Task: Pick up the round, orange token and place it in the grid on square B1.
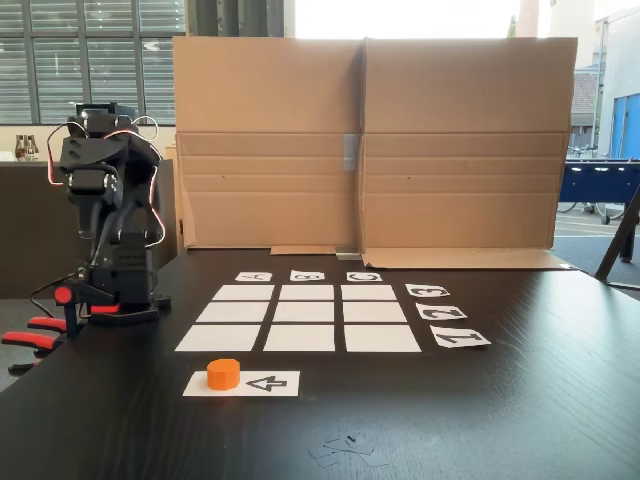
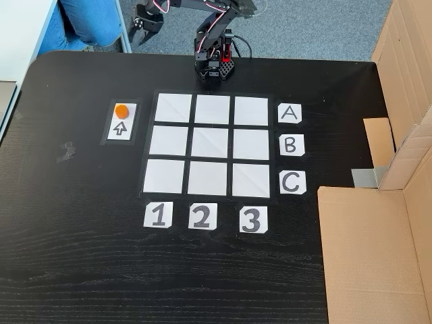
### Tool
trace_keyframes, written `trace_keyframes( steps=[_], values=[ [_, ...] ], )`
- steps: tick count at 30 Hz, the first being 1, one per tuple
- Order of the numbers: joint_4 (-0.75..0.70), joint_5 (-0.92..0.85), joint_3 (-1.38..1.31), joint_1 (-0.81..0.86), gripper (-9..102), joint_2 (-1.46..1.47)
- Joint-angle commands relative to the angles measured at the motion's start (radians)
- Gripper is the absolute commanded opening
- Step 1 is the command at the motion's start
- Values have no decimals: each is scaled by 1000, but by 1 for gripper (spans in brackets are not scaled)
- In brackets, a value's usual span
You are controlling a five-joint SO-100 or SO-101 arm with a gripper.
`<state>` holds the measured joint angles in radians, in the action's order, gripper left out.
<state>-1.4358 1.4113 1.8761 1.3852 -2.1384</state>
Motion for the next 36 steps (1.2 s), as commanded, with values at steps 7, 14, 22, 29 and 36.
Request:
trace_keyframes(
  steps=[7,14,22,29,36],
  values=[
    [-101,3,-179,-72,31,167],
    [-115,18,-258,-103,39,285],
    [-126,25,-321,-161,44,388],
    [-126,29,-411,-195,44,495],
    [-126,40,-549,-225,44,661]
  ],
)
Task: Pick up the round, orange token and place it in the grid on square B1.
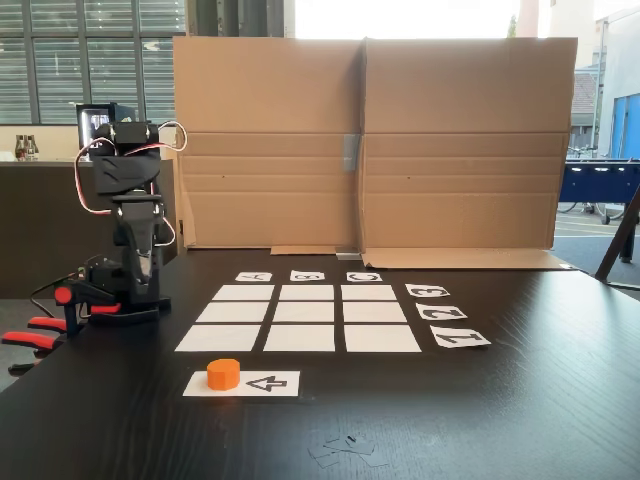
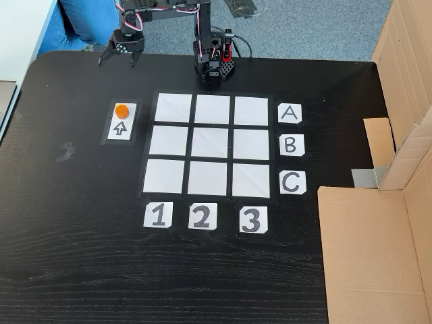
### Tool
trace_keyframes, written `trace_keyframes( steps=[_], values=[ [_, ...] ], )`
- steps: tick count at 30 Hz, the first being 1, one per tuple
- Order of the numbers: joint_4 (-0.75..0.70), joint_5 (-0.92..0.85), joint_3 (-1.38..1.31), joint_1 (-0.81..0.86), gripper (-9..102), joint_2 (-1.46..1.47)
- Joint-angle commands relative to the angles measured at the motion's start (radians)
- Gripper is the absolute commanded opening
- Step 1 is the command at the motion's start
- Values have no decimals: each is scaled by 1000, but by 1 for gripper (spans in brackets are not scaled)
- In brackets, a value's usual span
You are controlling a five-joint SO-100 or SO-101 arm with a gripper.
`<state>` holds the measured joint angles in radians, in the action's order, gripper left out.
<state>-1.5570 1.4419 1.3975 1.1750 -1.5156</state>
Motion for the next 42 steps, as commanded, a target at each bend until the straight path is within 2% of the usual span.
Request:
trace_keyframes(
  steps=[1,14,23,31,42],
  values=[
    [-5,11,-92,-20,44,66],
    [5,12,-245,-161,46,304],
    [6,3,-288,-189,67,370],
    [6,2,-291,-221,75,391],
    [8,5,-368,-242,76,485]
  ],
)
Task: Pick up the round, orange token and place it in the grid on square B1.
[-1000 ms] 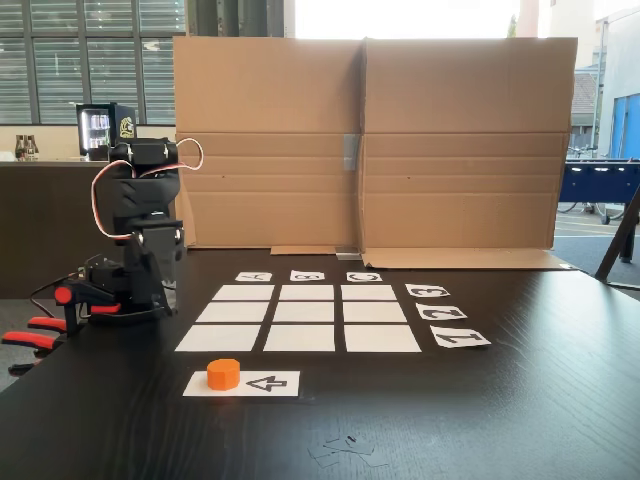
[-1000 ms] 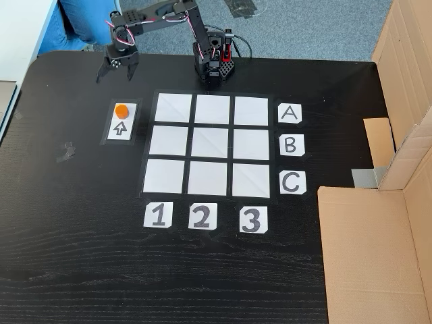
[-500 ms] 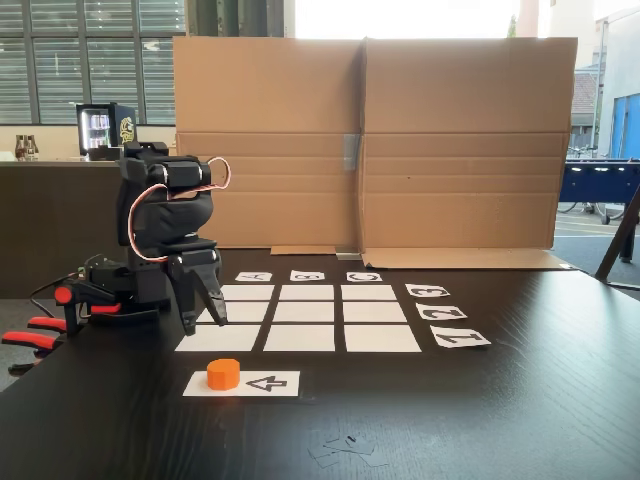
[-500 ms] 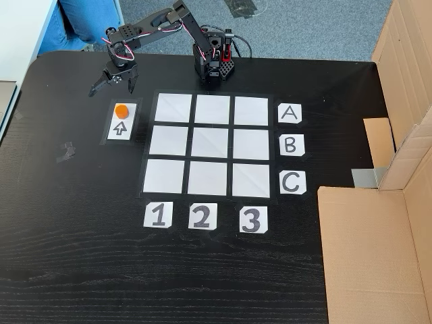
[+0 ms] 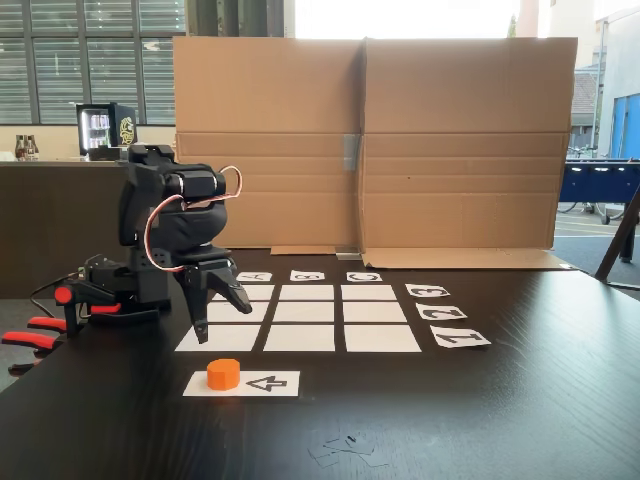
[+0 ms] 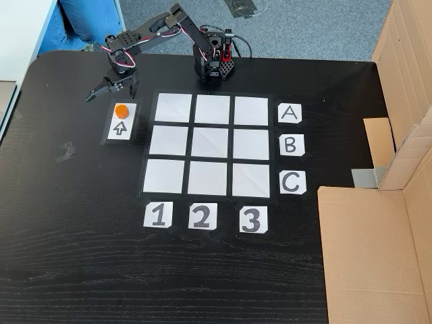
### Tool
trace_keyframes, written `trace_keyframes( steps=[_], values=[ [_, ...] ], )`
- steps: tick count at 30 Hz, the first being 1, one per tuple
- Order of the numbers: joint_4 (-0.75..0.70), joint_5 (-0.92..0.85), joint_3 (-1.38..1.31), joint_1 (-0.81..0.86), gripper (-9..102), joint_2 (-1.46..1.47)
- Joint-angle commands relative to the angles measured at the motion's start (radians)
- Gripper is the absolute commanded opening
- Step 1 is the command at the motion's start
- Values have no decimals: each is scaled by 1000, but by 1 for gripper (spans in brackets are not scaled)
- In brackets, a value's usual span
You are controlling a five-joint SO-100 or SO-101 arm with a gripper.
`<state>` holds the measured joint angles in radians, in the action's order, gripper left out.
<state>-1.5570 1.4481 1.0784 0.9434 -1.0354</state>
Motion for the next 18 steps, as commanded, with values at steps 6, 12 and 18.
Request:
trace_keyframes(
  steps=[6,12,18],
  values=[
    [9,-2,-95,-20,76,66],
    [11,-2,-133,-29,76,118],
    [12,2,-163,-35,76,155]
  ],
)
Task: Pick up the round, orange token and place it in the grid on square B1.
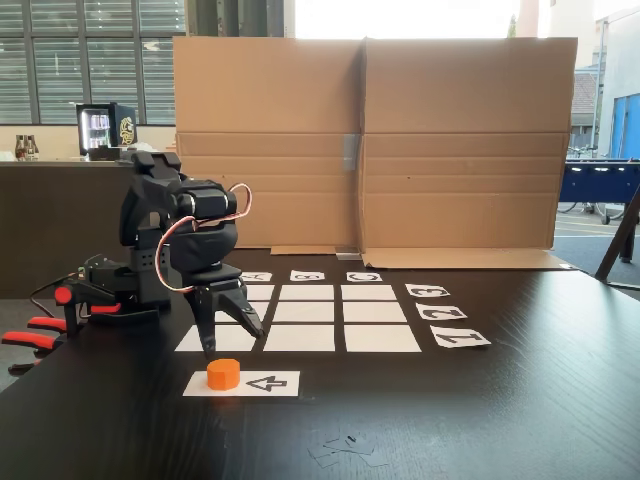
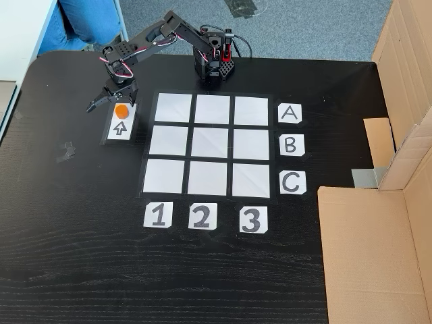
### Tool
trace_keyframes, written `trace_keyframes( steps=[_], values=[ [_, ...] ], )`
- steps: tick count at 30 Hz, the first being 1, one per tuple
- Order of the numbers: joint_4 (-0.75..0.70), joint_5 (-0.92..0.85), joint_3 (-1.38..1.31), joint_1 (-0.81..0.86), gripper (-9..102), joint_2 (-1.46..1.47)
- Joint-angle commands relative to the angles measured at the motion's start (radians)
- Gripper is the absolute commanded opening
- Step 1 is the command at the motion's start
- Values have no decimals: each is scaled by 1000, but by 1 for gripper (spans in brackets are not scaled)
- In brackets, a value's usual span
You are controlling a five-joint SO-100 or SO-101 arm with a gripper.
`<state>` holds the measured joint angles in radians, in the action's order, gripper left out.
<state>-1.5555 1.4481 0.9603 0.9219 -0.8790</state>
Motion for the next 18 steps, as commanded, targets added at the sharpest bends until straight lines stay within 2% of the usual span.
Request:
trace_keyframes(
  steps=[1,18],
  values=[
    [11,2,-51,-14,76,5],
    [21,8,-123,-18,74,89]
  ],
)
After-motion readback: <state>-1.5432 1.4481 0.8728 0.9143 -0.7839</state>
